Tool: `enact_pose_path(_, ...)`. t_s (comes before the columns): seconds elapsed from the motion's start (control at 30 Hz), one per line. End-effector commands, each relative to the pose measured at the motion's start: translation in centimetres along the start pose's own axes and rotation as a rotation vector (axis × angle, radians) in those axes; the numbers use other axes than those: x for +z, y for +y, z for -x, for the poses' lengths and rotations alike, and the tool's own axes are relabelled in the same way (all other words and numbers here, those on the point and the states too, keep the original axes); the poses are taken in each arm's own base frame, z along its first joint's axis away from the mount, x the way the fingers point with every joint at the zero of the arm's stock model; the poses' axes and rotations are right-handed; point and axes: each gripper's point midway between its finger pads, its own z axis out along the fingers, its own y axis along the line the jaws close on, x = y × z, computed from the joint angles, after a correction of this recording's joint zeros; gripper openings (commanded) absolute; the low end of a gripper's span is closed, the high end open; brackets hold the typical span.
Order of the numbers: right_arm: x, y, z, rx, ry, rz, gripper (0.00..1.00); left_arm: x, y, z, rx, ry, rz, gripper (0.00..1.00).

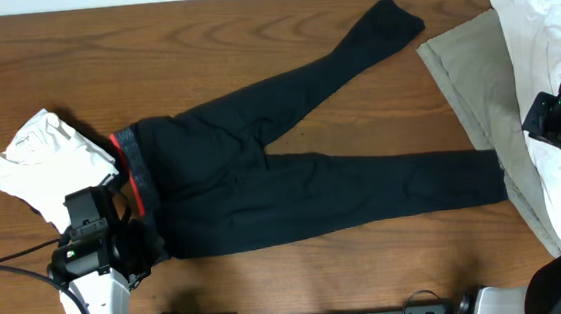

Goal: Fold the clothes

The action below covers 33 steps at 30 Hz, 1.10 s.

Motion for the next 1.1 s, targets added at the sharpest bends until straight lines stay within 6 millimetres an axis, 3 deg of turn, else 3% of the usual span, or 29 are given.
enact_pose_path(0.0, 0.0, -0.6, 0.0, 0.011, 0.003, -0.01, 0.27, 0.0, 0.3, 0.1, 0.011, -0.004, 0.013, 0.06)
enact_pose_path(0.23, 0.3, 0.9, -0.4, 0.008, 0.031, 0.075, 0.28, 0.0, 0.3, 0.1, 0.011, -0.003, 0.013, 0.06)
enact_pose_path(0.47, 1.4, 4.6, -1.8, -0.075, 0.115, 0.265, 0.27, 0.0, 0.4, 0.1, 0.018, -0.003, 0.014, 0.06)
enact_pose_path(0.6, 2.3, 5.6, -2.3, -0.096, 0.155, 0.309, 0.27, -0.2, 2.5, 1.5, -0.059, -0.091, 0.138, 0.06)
enact_pose_path(0.67, 2.8, 5.7, -2.5, -0.101, 0.173, 0.307, 0.26, -0.3, 2.6, 2.0, -0.081, -0.115, 0.144, 0.06)
enact_pose_path(0.7, 3.1, 5.7, -2.6, -0.103, 0.181, 0.306, 0.26, -0.2, 2.2, 1.8, -0.067, -0.103, 0.121, 0.09)
enact_pose_path(0.77, 3.4, 5.8, -2.7, -0.104, 0.192, 0.306, 0.27, -0.1, 1.5, 1.4, -0.038, -0.074, 0.083, 0.37)
enact_pose_path(0.8, 3.6, 5.8, -2.7, -0.104, 0.198, 0.306, 0.27, 0.0, 1.2, 1.2, -0.021, -0.061, 0.066, 0.42)
enact_pose_path(0.97, 3.8, 5.9, -2.7, -0.104, 0.203, 0.306, 0.26, 0.0, 1.0, 0.9, -0.016, -0.047, 0.055, 0.51)
enact_pose_path(1.07, 3.8, 5.9, -2.7, -0.104, 0.202, 0.306, 0.26, 0.0, 1.0, 0.9, -0.016, -0.048, 0.055, 0.51)
